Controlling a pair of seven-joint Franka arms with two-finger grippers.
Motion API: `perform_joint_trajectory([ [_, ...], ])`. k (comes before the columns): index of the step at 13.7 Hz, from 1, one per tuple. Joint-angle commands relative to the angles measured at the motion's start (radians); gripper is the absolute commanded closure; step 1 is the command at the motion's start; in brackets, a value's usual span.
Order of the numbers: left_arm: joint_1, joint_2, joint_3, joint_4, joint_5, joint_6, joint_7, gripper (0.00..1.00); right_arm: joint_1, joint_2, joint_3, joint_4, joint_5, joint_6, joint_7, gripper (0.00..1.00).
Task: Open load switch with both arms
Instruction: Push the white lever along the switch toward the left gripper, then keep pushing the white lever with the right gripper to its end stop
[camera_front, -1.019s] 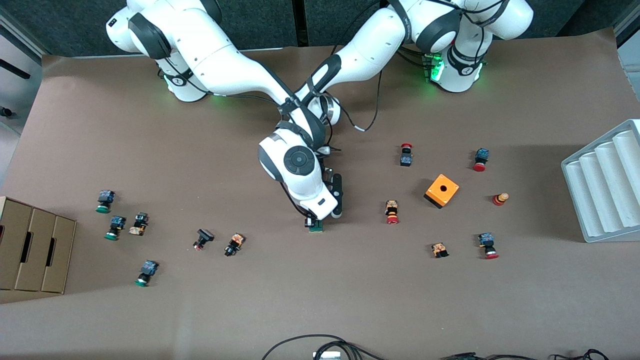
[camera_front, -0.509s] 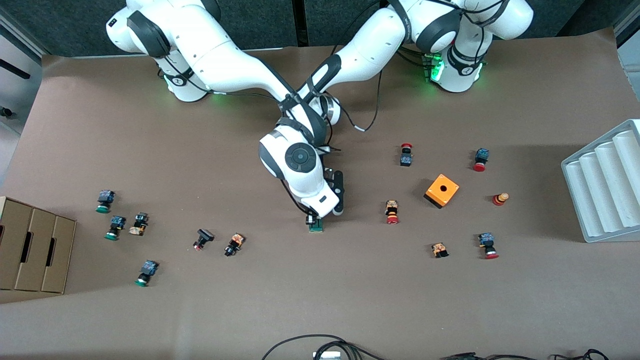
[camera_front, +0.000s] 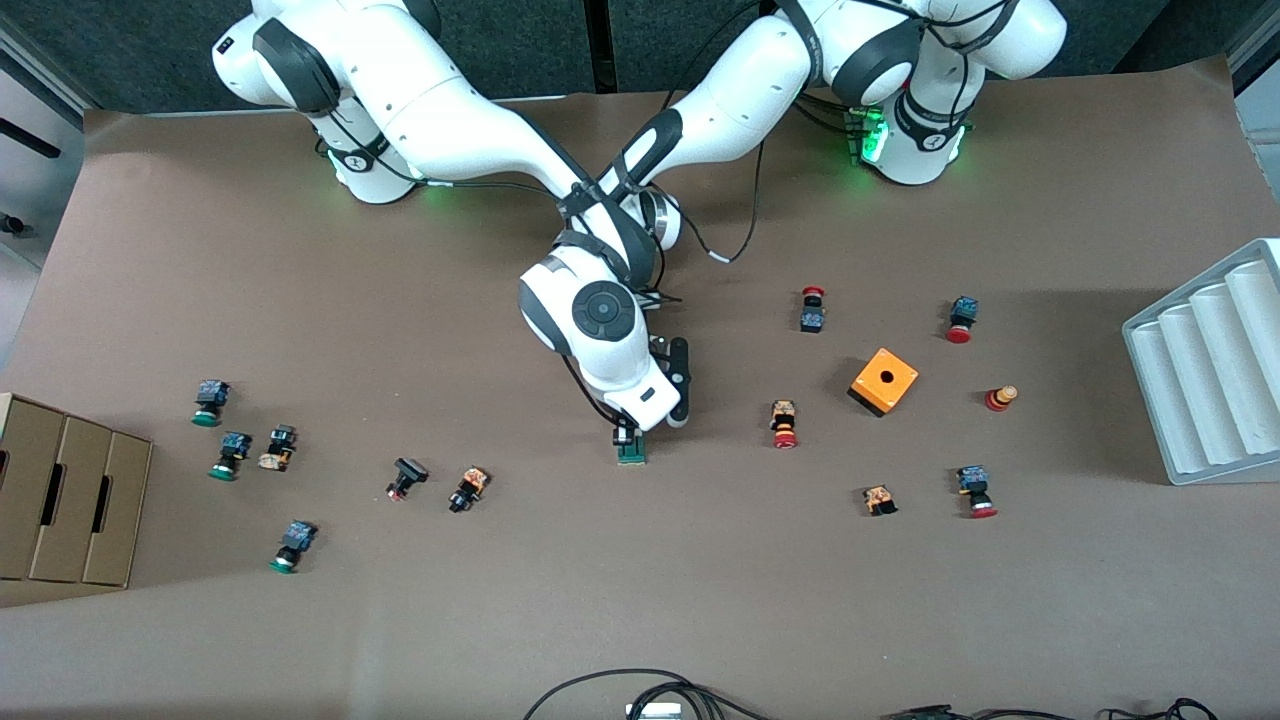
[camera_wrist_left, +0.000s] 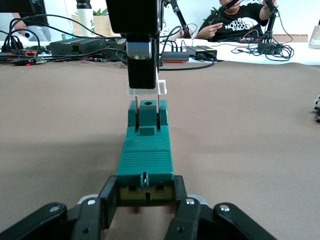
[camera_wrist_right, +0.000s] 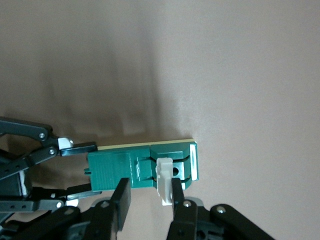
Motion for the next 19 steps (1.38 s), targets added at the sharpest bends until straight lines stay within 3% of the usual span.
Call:
perform_joint_trajectory([
  [1, 0.006, 0.011, 0.012, 0.028, 0.008, 0.005, -0.013, 0.62, 0.012, -0.029, -0.002, -0.041, 0.022, -0.017, 0.021, 0.60],
  [19, 0.006, 0.011, 0.014, 0.028, 0.008, 0.005, -0.013, 0.61, 0.015, -0.061, 0.018, -0.094, 0.009, -0.018, 0.101, 0.61],
])
